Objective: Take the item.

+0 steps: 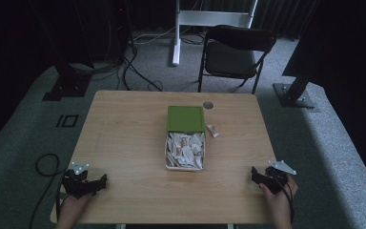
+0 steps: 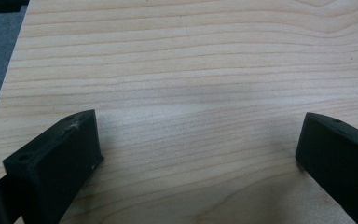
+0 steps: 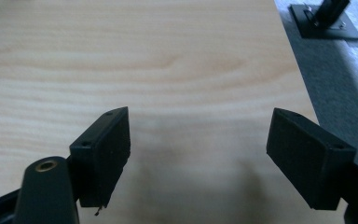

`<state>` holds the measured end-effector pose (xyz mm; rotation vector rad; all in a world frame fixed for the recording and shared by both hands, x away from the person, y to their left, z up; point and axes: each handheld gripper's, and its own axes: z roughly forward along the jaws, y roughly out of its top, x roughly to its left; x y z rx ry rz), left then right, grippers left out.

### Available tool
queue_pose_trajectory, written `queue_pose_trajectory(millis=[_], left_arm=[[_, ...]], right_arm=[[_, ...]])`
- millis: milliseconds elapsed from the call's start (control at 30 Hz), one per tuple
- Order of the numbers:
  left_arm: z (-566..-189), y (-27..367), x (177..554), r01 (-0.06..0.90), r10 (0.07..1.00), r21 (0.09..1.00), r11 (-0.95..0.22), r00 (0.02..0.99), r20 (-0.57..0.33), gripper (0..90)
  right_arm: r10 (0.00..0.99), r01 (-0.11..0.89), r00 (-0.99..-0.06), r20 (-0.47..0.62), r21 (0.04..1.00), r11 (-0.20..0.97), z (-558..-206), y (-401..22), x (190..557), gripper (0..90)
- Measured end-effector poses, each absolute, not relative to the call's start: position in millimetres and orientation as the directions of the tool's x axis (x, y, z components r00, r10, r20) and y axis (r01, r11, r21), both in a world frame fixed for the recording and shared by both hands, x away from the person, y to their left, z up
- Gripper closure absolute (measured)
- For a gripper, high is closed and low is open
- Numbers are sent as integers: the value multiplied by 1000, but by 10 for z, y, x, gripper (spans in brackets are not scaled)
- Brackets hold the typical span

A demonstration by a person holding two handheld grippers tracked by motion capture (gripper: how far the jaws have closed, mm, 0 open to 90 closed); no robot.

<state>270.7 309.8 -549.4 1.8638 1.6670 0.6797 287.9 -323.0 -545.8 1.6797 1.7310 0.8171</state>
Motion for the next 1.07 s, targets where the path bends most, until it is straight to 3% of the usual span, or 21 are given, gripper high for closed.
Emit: queue_pose_trajectory(millis=[200,567,733,1067], left_arm=[[-5494,3098,2707,720,994,689,-86,106,13,7],[-5494,3098,2706,720,994,689,-86,106,13,7],[-5495,3098,2706,720,994,689,-86,106,13,7],[-5494,3099,2707,720,994,689,-86,106,13,7]], right_arm=[[999,648,35,16,760,-35,-5527,-3258,2784,209],[999,676,45,24,735,-48,-5546,-3212,2743,183],[1000,687,10,22,726,-23,-5551,-3223,2786,115],[999,687,32,20,726,-37,-5550,-3212,2822,115]])
